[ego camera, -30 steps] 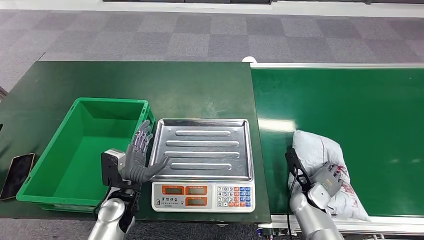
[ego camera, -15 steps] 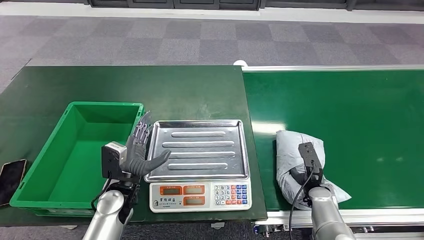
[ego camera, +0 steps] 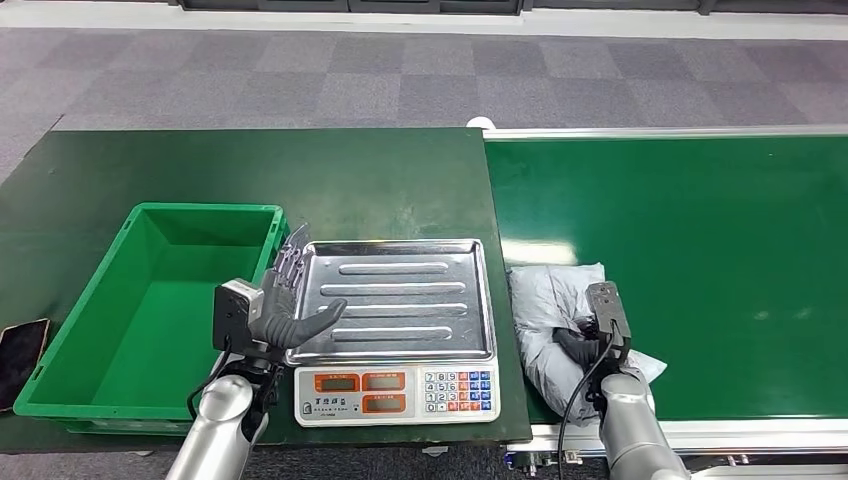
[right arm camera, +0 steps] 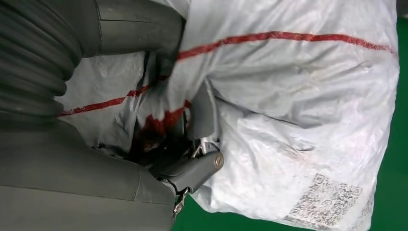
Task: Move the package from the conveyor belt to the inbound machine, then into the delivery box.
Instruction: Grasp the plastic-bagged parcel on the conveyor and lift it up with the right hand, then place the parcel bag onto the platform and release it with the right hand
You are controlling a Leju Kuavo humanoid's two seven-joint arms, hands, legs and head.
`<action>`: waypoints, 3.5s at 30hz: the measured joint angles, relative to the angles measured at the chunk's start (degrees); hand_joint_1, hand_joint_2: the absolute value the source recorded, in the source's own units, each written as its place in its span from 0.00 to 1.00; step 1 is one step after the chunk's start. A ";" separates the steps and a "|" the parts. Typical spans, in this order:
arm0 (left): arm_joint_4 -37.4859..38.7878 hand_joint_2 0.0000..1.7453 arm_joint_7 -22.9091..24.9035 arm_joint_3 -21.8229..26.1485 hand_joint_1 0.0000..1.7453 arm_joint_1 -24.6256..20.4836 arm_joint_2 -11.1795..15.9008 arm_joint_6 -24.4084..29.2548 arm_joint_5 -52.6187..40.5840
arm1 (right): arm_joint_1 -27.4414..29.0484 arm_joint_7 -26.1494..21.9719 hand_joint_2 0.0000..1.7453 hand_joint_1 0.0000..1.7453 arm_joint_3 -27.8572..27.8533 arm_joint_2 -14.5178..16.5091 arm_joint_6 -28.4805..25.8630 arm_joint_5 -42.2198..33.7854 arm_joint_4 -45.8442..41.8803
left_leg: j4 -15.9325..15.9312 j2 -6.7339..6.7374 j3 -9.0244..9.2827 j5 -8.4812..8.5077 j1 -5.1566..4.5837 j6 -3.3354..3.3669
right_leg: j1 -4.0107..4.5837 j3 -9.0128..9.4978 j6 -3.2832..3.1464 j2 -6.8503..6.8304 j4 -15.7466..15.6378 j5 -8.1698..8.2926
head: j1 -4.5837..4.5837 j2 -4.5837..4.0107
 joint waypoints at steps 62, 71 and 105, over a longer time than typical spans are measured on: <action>0.97 1.00 -3.04 0.94 0.00 -0.13 0.99 2.16 0.45 | -7.78 8.11 1.00 1.00 38.91 0.63 -15.44 4.62 -35.65 | -0.02 -1.27 -1.70 0.65 -0.75 -0.16 | -0.55 -1.82 -0.02 -1.14 0.98 -0.09 | 0.00 0.00; 3.43 1.00 -3.31 0.94 0.00 -2.29 0.31 2.16 0.40 | -10.38 10.29 1.00 1.00 49.75 5.27 -12.38 5.08 -34.26 | -0.02 -1.33 -1.83 0.73 -0.75 -0.26 | -0.53 -1.96 -0.08 -1.17 1.06 -0.13 | 0.00 0.00; 8.00 1.00 -3.69 1.77 0.00 -6.66 -0.50 2.94 -1.72 | -4.77 6.11 1.00 0.00 53.11 1.51 -0.07 -19.90 -39.82 | 0.00 -1.41 -1.91 0.73 -0.77 -0.26 | -0.56 -2.07 -0.07 -1.24 1.03 -0.12 | 0.00 0.00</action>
